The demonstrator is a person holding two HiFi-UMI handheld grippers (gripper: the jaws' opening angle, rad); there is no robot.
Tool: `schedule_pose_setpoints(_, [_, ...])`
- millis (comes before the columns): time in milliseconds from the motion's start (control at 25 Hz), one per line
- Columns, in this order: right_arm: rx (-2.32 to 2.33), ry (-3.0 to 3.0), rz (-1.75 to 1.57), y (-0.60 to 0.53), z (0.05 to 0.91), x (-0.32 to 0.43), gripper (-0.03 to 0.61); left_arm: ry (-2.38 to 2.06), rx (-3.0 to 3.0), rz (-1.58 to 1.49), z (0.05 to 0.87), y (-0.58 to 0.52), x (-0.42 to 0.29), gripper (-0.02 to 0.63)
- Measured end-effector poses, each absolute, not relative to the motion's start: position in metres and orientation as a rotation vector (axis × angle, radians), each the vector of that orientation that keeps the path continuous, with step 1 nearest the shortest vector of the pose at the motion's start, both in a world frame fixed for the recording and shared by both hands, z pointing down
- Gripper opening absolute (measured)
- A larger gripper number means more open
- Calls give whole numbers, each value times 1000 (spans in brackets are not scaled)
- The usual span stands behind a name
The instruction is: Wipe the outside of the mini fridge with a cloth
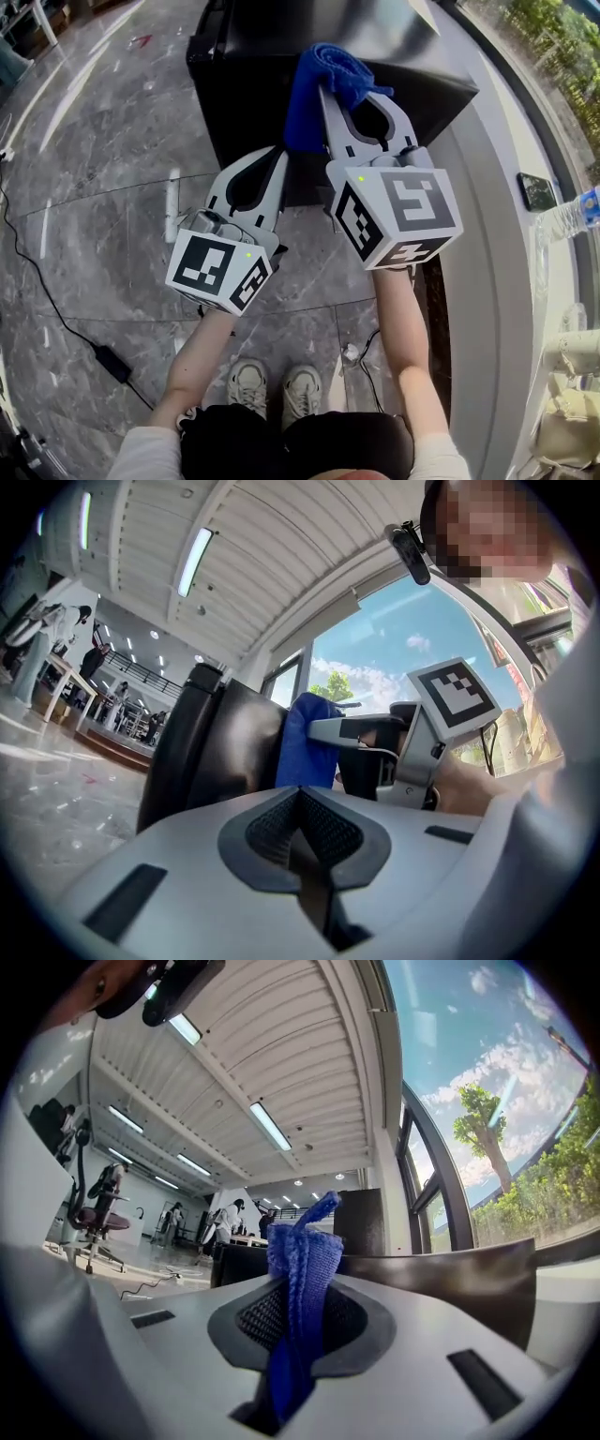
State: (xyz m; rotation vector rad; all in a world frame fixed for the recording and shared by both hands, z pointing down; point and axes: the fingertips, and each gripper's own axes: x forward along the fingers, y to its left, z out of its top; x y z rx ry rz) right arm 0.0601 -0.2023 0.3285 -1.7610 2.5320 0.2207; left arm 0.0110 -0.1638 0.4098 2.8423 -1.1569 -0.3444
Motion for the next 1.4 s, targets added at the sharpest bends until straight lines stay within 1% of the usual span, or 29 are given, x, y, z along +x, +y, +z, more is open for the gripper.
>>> schedule_pose_setpoints(200, [-1860, 2484, 250, -200, 328, 100, 64, -1067, 2889, -324, 410, -160, 45, 3])
schedule_pose_setpoints(520, [-2044, 2343, 259, -197, 329, 172, 64, -977, 2923, -307, 416, -159, 78, 3])
schedule_pose_setpoints(1040, [-2269, 2120, 249, -194, 327, 273, 64, -959, 2962, -261, 426, -159, 99, 3])
schedule_pose_setpoints(1400, [-2374, 2018, 217, -195, 330, 320, 64, -981, 2956, -243, 432, -165, 98, 3])
